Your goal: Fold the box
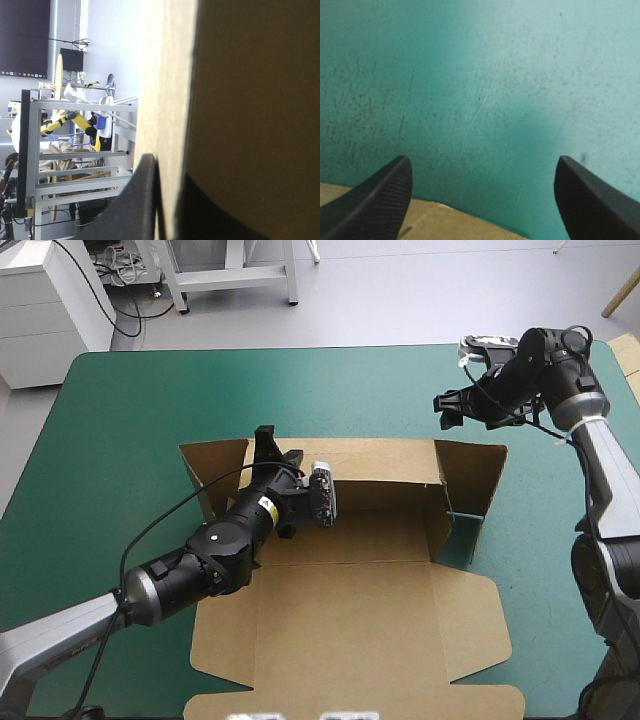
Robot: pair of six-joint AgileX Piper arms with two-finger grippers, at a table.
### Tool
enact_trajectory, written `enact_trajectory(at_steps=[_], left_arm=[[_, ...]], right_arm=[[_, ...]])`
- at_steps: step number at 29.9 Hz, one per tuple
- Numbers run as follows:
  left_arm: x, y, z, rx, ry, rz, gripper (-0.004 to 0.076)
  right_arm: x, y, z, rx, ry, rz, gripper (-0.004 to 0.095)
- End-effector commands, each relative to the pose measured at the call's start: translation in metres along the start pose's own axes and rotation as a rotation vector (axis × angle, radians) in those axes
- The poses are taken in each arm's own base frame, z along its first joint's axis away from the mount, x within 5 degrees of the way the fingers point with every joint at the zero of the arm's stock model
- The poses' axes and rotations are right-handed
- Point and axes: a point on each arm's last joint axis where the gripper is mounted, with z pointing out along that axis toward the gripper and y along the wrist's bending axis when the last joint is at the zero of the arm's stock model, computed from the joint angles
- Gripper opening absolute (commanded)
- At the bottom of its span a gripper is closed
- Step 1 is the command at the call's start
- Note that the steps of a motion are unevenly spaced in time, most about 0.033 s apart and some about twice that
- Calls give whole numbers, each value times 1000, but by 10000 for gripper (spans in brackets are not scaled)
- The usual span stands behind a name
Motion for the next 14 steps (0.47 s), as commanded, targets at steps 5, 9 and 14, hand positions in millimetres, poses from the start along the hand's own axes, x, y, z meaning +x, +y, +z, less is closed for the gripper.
enact_trajectory(at_steps=[5, 9, 14], left_arm=[[6, -5, -1, 33, 50, -104, -8], [5, -5, -1, 34, 47, -104, -8], [5, -5, -1, 34, 48, -104, -8]], right_arm=[[27, 1, -44, 49, -58, -53, 722], [45, 2, -53, 64, -43, -73, 722], [64, 4, -60, 53, -29, -80, 722]])
